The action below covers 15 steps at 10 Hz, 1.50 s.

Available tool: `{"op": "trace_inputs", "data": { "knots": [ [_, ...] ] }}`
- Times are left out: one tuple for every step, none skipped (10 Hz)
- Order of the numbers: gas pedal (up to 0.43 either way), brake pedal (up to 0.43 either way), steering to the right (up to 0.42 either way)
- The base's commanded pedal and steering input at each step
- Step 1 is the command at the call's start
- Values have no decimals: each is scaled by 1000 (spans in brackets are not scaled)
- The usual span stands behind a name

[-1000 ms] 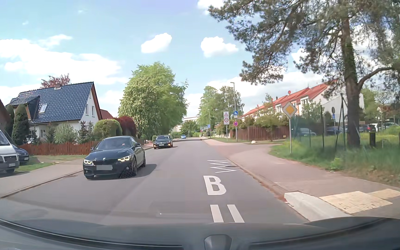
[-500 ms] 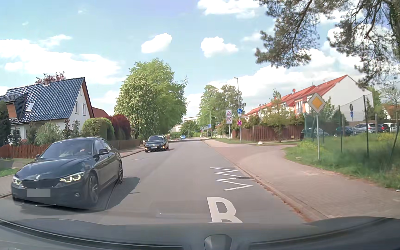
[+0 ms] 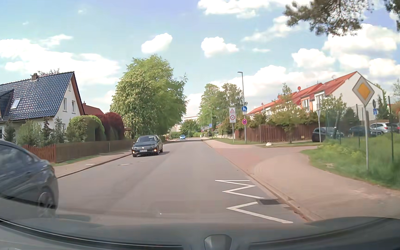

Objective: Follow the waypoints while adhering to traffic rules and regulations

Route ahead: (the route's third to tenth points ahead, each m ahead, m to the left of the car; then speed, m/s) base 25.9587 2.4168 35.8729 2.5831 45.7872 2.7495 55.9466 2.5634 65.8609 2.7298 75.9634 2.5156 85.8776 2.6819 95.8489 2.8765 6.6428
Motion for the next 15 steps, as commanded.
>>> {"op": "trace_inputs", "data": {
  "knots": [
    [98,0,-7],
    [98,0,-8],
    [98,0,-8],
    [98,0,-8],
    [98,0,-8],
    [98,0,-8],
    [98,0,-8],
    [98,0,-8],
    [98,0,-8],
    [98,0,-9],
    [98,0,-9],
    [98,0,-9],
    [98,0,-9],
    [98,0,-9],
    [98,0,-9]
  ]
}}
